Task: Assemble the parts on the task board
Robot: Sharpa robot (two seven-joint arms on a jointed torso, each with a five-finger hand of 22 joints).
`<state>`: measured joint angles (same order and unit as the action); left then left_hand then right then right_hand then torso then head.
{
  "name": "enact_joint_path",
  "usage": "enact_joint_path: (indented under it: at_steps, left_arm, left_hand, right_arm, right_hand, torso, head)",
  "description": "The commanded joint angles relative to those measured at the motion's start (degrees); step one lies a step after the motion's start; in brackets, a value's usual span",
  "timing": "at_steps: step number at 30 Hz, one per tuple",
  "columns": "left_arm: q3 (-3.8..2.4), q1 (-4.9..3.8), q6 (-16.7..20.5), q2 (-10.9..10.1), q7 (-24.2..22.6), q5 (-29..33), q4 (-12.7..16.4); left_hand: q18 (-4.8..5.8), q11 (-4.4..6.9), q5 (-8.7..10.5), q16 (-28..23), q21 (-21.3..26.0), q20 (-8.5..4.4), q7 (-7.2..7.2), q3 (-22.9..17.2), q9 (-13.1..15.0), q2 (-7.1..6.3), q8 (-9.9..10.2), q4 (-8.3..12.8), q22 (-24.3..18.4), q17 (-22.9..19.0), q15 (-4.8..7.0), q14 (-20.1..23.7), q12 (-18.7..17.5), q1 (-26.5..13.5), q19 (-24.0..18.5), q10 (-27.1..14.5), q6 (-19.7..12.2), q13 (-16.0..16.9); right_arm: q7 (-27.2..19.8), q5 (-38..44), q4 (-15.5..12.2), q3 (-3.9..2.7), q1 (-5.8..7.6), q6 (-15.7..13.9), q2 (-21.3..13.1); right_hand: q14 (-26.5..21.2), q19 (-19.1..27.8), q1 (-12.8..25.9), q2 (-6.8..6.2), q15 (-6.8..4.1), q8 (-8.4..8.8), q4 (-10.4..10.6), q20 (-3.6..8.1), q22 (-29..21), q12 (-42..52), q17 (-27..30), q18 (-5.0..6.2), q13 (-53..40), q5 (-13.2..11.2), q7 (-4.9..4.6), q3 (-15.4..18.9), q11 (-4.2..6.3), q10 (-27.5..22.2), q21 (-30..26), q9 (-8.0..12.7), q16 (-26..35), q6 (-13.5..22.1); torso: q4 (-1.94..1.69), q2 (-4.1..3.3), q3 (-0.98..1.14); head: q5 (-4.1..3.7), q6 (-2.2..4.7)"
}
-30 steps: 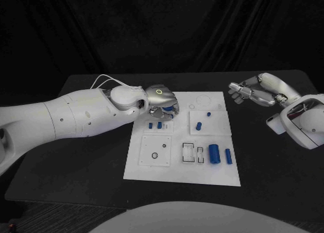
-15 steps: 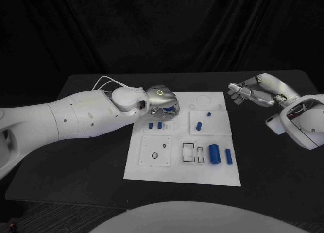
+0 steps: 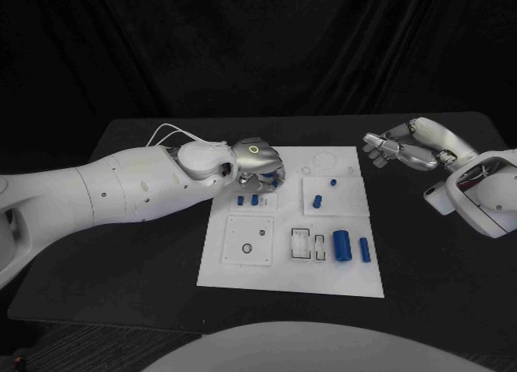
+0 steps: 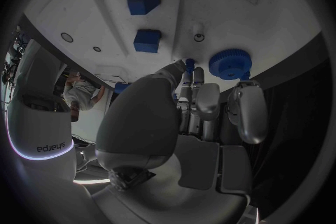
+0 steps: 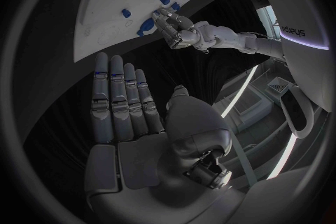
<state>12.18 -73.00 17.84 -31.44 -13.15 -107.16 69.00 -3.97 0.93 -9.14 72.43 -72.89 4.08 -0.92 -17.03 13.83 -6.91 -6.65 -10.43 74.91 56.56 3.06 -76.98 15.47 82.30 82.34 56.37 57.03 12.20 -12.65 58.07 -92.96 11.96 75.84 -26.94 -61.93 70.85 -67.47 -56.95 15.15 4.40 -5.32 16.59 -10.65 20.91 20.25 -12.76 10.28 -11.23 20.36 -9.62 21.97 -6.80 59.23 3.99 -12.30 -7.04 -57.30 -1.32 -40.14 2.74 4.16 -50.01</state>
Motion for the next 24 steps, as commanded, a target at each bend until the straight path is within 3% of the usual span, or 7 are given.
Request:
enact_joint_path:
  at_steps: [1,10,17,24]
  left_arm:
    - [-0.03,0.17,-0.8,0.1,0.1,-0.6,-0.1]
    - [-0.03,0.53,-1.0,0.3,0.1,-0.6,-0.5]
    - [-0.03,0.77,-0.2,0.3,0.2,-0.6,-0.6]
    - [-0.03,0.87,2.3,0.2,0.6,-0.6,-0.6]
  left_hand:
    - [0.19,0.04,0.24,-0.4,0.3,-0.05,-0.08,-0.2,-0.1,-0.02,0.3,-0.2,10.1,0.0,-0.15,0.2,-0.4,-0.7,-0.4,0.4,0.2,-0.1]
    - [0.22,0.02,0.91,-0.4,0.2,-0.04,-0.14,-0.2,-0.4,-0.14,0.9,-0.3,10.1,-0.3,-0.18,0.2,-1.0,-1.2,-0.3,0.9,-0.4,-0.4]
    - [0.29,-0.07,-1.69,-0.3,-0.1,-0.07,-0.38,-1.4,-0.5,-0.07,0.9,0.8,10.2,-0.5,-0.16,0.0,-1.9,0.0,-0.1,2.3,0.4,-0.9]
    - [0.41,-0.22,-2.05,0.3,-0.6,-0.17,-1.04,-2.8,-0.1,1.19,-0.2,2.7,10.4,-0.1,-0.17,-0.7,-1.9,1.6,0.3,5.5,3.5,-1.1]
  right_arm:
    - [1.5,0.3,0.0,-0.05,-0.05,0.7,0.1]
    - [2.0,0.3,0.2,-0.04,-0.07,1.5,0.2]
    - [2.3,0.3,0.2,-0.04,-0.08,2.0,0.2]
    - [2.7,0.3,0.3,-0.04,-0.09,2.6,0.3]
  right_hand:
    - [0.4,-0.3,-0.3,0.27,-0.06,-0.34,0.0,0.05,-0.1,0.3,0.0,0.22,0.1,0.3,-0.04,-0.4,-0.03,0.4,0.3,-0.1,0.3,-0.5]
    - [0.4,-0.3,-0.7,0.3,-0.07,-0.38,-0.1,0.08,-0.2,0.3,0.0,0.22,0.1,0.6,-0.03,-0.5,-0.02,0.4,0.3,-0.1,0.4,-0.6]
    - [0.4,-0.3,-0.8,0.31,-0.07,-0.39,-0.1,0.08,-0.2,0.3,0.0,0.21,0.2,0.6,-0.03,-0.5,-0.02,0.4,0.3,-0.1,0.4,-0.6]
    - [0.4,-0.3,-1.1,0.37,-0.06,-0.4,-0.1,0.09,-0.3,0.3,0.0,0.21,0.2,0.7,-0.03,-0.6,-0.01,0.5,0.3,-0.1,0.4,-0.6]
  torso:
    - [-0.03,0.0,0.0]
    - [0.02,-0.01,0.01]
    - [0.01,-0.01,-0.01]
    - [0.01,0.0,0.0]
  head:
    - [-0.04,0.01]
    - [0.02,0.01]
    - [-0.01,0.01]
    - [0.07,0.01]
